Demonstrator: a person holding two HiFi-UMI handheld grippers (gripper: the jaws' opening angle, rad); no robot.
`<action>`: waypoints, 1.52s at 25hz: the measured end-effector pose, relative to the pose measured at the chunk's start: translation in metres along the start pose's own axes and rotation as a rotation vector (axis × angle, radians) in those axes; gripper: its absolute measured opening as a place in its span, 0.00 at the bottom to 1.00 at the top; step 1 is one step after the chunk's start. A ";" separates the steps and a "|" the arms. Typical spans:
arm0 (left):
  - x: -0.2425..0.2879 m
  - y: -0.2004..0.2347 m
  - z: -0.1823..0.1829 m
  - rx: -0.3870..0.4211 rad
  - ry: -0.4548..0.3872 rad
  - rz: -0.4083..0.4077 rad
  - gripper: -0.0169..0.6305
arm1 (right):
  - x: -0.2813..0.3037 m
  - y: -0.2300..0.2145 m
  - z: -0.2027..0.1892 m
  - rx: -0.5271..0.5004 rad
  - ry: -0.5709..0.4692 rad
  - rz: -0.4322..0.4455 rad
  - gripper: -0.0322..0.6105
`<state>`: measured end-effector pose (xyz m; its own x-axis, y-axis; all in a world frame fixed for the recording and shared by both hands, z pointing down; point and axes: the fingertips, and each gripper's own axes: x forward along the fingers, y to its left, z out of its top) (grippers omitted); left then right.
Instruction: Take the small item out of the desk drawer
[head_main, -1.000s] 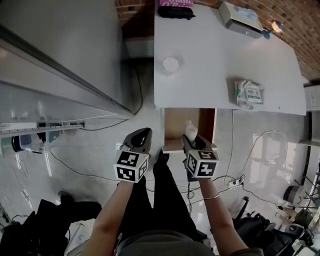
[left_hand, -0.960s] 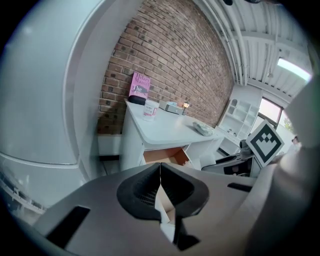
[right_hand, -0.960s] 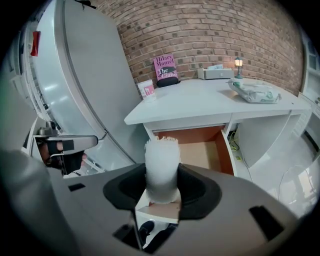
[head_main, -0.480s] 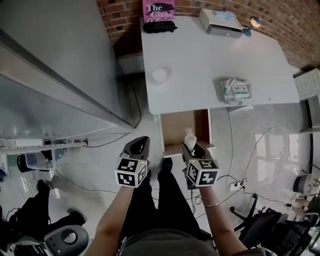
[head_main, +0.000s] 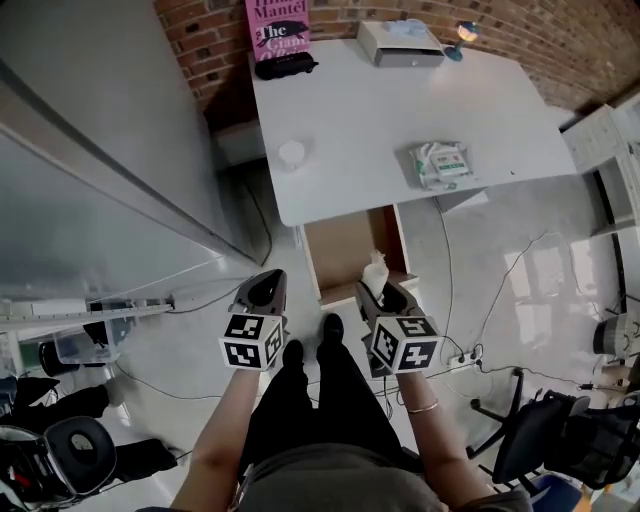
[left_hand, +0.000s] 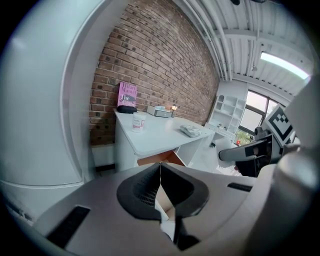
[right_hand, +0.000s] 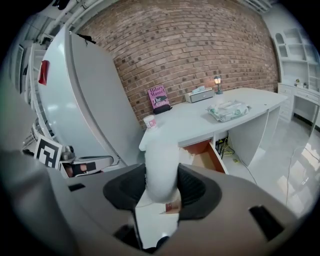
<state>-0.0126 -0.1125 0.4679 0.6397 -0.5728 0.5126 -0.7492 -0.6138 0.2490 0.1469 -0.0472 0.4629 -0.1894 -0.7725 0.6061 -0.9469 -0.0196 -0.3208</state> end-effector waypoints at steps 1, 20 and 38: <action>-0.001 -0.001 0.000 0.004 0.000 -0.005 0.06 | -0.004 0.000 0.003 0.006 -0.015 -0.001 0.34; -0.014 -0.016 0.022 0.066 -0.039 -0.035 0.06 | -0.055 0.009 0.030 0.025 -0.176 -0.024 0.33; -0.015 -0.024 0.026 0.076 -0.041 -0.060 0.06 | -0.069 0.005 0.037 -0.001 -0.222 -0.075 0.32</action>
<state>0.0003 -0.1027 0.4328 0.6909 -0.5545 0.4640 -0.6950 -0.6862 0.2148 0.1648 -0.0177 0.3924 -0.0570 -0.8894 0.4536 -0.9565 -0.0816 -0.2801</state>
